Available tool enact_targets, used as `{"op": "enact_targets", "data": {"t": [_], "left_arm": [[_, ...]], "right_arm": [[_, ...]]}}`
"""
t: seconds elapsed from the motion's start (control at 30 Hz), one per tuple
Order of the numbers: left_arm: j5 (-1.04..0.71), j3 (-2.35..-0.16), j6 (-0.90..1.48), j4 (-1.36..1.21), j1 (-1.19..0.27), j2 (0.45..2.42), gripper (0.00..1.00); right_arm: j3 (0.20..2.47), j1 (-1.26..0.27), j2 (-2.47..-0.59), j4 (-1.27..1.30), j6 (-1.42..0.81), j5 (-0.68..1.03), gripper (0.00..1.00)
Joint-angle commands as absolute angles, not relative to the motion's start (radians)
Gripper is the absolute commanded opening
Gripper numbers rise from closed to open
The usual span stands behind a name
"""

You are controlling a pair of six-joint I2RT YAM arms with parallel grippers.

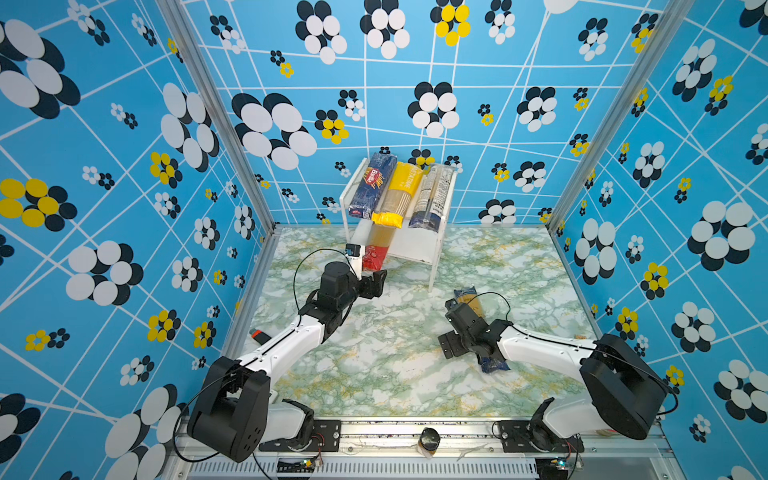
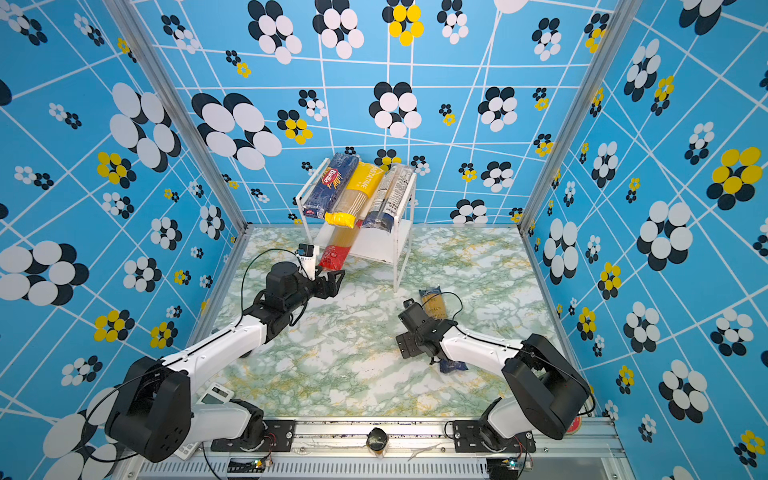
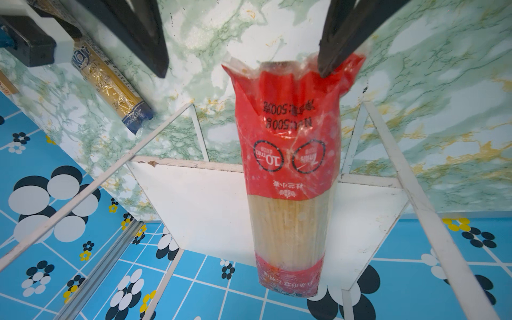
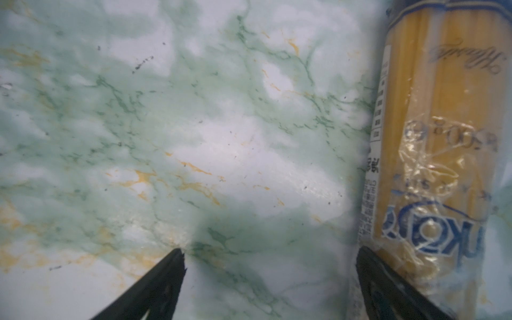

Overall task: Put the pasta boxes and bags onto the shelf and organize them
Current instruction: 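Lower the red spaghetti bag onto the shelf's lower tier with the left gripper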

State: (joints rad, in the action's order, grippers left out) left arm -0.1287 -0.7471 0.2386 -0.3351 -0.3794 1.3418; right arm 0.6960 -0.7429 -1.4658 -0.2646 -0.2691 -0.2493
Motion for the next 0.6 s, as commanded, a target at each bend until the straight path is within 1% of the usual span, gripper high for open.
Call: {"op": "enact_targets", "data": {"t": [0.0,0.13,0.23,0.5,0.57], "left_arm": [[-0.063,-0.758,0.231,-0.363,-0.391,1.374,0.84],[-0.033,-0.759,0.251,-0.383,-0.391,1.391,0.78],[-0.031,-0.765,0.263,-0.392,-0.393,1.399,0.76],[-0.02,-0.793,0.275,-0.398,-0.402,1.417,0.75],[-0.021,-0.794,0.273,-0.384,-0.406,1.411,0.77]], "right_arm": [[0.708,-0.736,-1.471,-0.276,-0.268,-0.251,0.99],[0.708,-0.737,-1.471,-0.274,-0.271,-0.252,0.99],[0.707,-0.737,-1.472,-0.274,-0.271,-0.252,0.99],[0.708,-0.737,-1.466,-0.28,-0.27,-0.257,0.99],[0.71,-0.736,-1.458,-0.288,-0.275,-0.263,0.99]]}}
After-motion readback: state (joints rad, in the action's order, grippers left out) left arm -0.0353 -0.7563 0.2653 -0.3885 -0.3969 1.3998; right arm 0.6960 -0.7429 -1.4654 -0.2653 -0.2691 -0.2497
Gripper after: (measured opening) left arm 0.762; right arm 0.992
